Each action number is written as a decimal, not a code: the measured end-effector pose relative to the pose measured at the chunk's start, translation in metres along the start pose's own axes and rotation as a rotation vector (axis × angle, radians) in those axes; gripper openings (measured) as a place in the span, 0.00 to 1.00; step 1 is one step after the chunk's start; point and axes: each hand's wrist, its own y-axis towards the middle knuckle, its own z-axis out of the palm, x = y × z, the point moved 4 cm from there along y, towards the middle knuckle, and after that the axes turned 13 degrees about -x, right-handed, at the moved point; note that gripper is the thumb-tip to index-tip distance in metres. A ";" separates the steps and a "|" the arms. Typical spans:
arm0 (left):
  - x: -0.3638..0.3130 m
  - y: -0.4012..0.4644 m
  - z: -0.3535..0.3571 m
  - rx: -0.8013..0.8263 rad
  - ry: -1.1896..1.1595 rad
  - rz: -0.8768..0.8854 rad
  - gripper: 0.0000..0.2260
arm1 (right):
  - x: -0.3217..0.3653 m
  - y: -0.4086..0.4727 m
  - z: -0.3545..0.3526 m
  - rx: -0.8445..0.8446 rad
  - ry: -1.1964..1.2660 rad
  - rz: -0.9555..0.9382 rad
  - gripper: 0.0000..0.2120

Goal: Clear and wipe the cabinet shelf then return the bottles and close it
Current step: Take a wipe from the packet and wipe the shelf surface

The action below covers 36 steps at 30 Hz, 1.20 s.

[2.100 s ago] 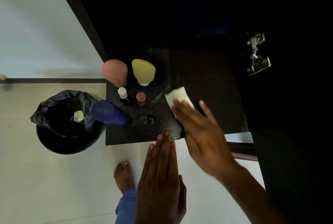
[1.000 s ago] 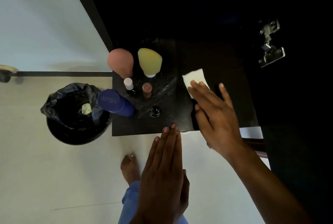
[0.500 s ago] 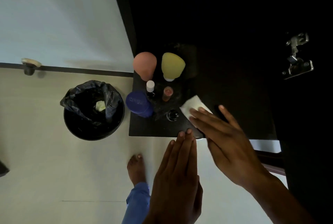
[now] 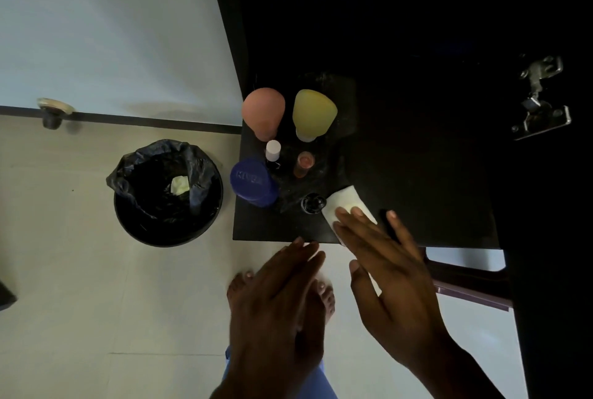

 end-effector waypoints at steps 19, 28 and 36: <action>0.030 0.077 -0.021 -0.229 -0.056 -0.243 0.25 | 0.022 0.054 0.026 -0.310 0.046 0.130 0.19; 0.030 0.077 -0.024 -0.247 -0.037 -0.241 0.21 | 0.021 0.052 0.029 -0.369 0.043 0.102 0.17; -0.003 0.070 -0.030 -0.276 -0.054 -0.146 0.18 | 0.022 0.050 0.004 -0.431 0.123 0.165 0.19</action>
